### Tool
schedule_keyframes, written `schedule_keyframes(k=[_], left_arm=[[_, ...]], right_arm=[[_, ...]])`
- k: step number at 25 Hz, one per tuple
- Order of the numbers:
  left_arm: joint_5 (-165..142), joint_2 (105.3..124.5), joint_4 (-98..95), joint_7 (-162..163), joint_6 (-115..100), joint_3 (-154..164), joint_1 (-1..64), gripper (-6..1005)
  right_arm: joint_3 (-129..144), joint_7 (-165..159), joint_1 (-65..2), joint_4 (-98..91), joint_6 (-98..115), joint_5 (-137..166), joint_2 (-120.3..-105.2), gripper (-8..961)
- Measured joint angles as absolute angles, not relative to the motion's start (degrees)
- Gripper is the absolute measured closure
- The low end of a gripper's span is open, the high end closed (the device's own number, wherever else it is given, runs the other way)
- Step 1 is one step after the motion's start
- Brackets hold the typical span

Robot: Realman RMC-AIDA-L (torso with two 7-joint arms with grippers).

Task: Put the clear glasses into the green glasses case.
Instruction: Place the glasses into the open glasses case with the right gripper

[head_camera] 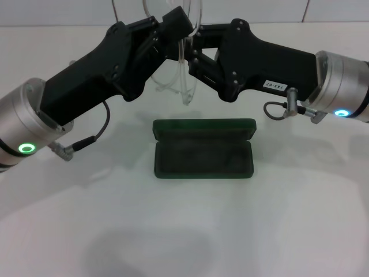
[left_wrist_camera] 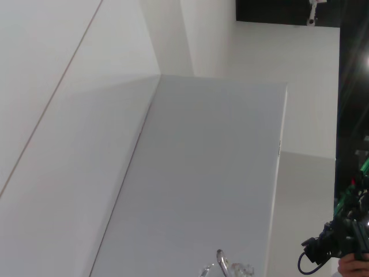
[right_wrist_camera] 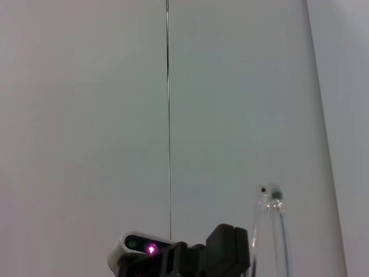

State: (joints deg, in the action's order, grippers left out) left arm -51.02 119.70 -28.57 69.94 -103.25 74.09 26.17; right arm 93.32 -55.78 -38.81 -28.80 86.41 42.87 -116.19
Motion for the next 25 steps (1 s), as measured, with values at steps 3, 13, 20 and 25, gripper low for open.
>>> schedule_keyframes(k=[3, 13, 20, 25], left_arm=[[-50.99, 119.7, -28.57, 69.95, -103.36, 74.09, 25.99, 965], [-51.41, 116.47, -28.74, 70.66, -107.68, 72.68, 23.84, 964], [-53.04, 107.69, -28.8, 72.22, -108.48, 72.68, 19.12, 965], [-59.15, 105.01, -29.26, 72.35, -108.58, 70.17, 17.13, 965]], right_arm=[[92.43, -55.58, -38.54, -28.82, 86.22, 42.87, -116.19, 839], [87.42, -55.83, -36.54, -29.88, 84.46, 44.25, -114.93, 839], [86.87, -70.43, -28.89, -50.32, 81.09, 56.37, -109.96, 839], [80.35, -97.49, -28.62, -70.66, 82.56, 86.18, -109.0, 838]])
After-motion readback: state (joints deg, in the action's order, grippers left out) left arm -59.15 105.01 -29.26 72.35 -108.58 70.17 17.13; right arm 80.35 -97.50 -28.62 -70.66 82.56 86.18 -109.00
